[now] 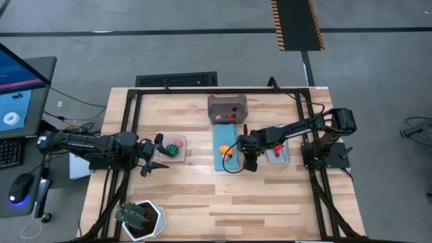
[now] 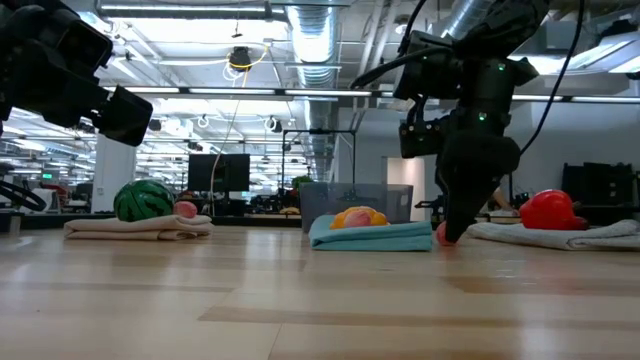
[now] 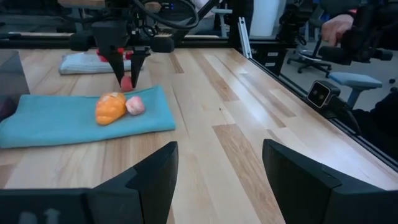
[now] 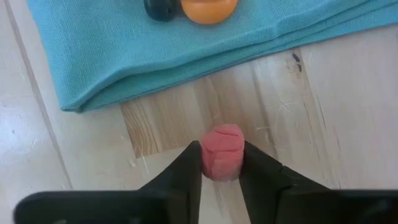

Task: Pick and placing Produce into tupperware
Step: Put the pink peach into the gray bin

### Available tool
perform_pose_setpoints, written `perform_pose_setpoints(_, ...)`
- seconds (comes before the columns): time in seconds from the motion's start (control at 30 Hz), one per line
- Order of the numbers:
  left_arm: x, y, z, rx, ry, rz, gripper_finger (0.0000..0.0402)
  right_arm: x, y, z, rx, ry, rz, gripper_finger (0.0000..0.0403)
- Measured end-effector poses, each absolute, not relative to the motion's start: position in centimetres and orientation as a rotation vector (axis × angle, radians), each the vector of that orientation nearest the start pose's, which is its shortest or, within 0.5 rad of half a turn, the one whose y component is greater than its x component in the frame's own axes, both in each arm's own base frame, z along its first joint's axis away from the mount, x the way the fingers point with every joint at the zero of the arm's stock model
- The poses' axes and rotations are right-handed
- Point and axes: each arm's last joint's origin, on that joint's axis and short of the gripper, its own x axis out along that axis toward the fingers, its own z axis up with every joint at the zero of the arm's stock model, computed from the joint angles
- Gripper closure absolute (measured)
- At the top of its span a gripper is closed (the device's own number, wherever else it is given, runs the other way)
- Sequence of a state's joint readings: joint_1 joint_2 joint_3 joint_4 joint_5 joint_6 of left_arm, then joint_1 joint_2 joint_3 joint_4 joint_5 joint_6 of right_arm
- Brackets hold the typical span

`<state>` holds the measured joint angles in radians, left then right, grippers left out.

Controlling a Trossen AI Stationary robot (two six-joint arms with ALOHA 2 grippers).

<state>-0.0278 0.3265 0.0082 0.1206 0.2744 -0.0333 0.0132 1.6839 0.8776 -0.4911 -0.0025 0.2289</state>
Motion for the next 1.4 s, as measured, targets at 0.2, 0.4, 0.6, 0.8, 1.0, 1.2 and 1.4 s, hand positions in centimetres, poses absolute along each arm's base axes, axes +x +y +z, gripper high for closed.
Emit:
perform_pose_setpoints(0.2, 11.5, -1.1, 14.9, -0.07, 0.209, -0.296, 0.0178, 28.9, 0.4, 13.8, 0.187, 1.293, -0.133, 0.0298)
perform_pose_setpoints(0.4, 11.5, -1.1, 14.8, -0.074, 0.223, -0.296, 0.0178, 29.2, 0.1, 14.3, 0.185, 1.263, -0.131, 0.0291)
perform_pose_setpoints(0.6, 11.4, -1.1, 14.5, -0.073, 0.252, -0.283, 0.0178, 30.3, 0.1, 16.2, 0.166, 1.207, -0.11, 0.0296)
perform_pose_setpoints(0.8, 11.4, -0.9, 14.4, -0.055, 0.261, -0.208, 0.0178, 31.7, 0.0, 19.2, 0.113, 1.163, -0.092, 0.0295)
perform_pose_setpoints(1.0, 11.4, -0.6, 14.3, -0.054, 0.27, -0.133, 0.0178, 33.4, -1.9, 22.9, 0.051, 1.068, -0.1, 0.0295)
perform_pose_setpoints(1.2, 11.4, -0.5, 14.2, -0.048, 0.279, -0.086, 0.0178, 34.2, -6.6, 26.1, 0.05, 0.963, -0.192, 0.0295)
perform_pose_setpoints(1.4, 11.4, -0.5, 14.2, -0.043, 0.28, -0.085, 0.0178, 33.2, -12.3, 27.0, 0.144, 0.896, -0.286, 0.0295)
